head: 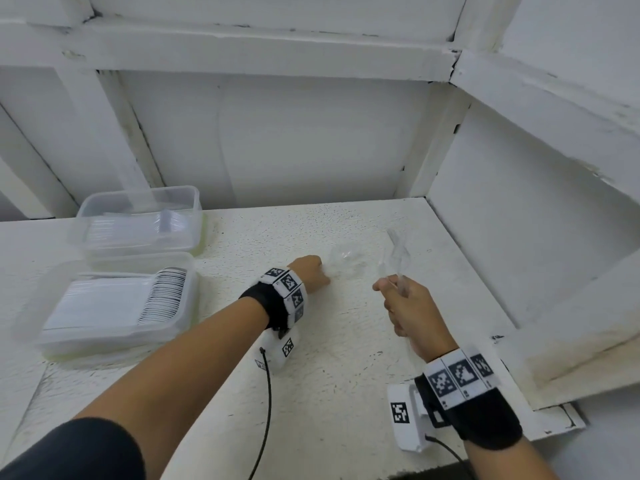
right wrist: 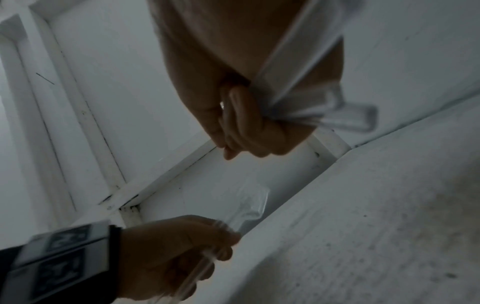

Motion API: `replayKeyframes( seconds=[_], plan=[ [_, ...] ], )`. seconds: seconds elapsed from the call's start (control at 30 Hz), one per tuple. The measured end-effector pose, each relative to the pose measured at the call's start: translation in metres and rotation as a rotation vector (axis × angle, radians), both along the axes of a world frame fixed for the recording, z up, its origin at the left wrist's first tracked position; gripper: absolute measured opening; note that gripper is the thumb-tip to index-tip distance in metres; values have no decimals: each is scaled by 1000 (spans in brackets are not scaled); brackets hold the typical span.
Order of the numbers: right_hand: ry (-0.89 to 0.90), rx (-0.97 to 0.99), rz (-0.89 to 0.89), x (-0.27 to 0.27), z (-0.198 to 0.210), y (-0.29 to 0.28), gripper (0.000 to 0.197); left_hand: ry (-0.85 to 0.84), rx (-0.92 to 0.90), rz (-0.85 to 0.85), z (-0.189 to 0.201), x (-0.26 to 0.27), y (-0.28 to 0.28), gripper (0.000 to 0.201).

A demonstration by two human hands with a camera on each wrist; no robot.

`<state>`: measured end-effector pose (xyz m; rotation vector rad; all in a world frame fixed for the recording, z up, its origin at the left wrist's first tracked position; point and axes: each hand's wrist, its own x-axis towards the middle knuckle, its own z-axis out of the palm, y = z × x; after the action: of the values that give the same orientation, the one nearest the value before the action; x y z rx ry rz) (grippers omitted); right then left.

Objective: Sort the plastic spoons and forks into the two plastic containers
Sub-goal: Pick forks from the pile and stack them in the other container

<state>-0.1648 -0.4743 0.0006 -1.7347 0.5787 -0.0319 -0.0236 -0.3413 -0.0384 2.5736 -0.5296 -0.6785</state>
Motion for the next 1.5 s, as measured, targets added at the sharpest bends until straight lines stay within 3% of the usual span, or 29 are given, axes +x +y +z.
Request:
replayKeyframes(
  seconds=[0.1,0.23,0.33,0.5,0.7,0.97,1.23,1.37,1.5],
  plan=[
    [-39,-73,-41,11,3,11,12,1,-243,68,19,-17,27,27],
    [-148,-64,-9,28,8,38,23,-14,-478,124,39,-47,66,14],
    [-200,-32,64,37,12,67,35,-37,-510,172,39,-64,91,15],
    [-240,-8,133,44,11,105,8,-55,-546,259,31,-83,122,17],
    [-248,-20,148,46,1,128,11,172,-780,376,35,-99,143,9],
    [-373,-40,111,41,3,144,10,188,-862,428,36,-102,156,9],
    [-342,57,46,42,6,151,3,359,-1000,449,37,-107,159,16],
    [-377,32,71,41,9,157,10,354,-997,428,39,-106,161,17],
    [-361,30,98,43,9,159,38,385,-991,463,40,-105,163,17]
  ],
)
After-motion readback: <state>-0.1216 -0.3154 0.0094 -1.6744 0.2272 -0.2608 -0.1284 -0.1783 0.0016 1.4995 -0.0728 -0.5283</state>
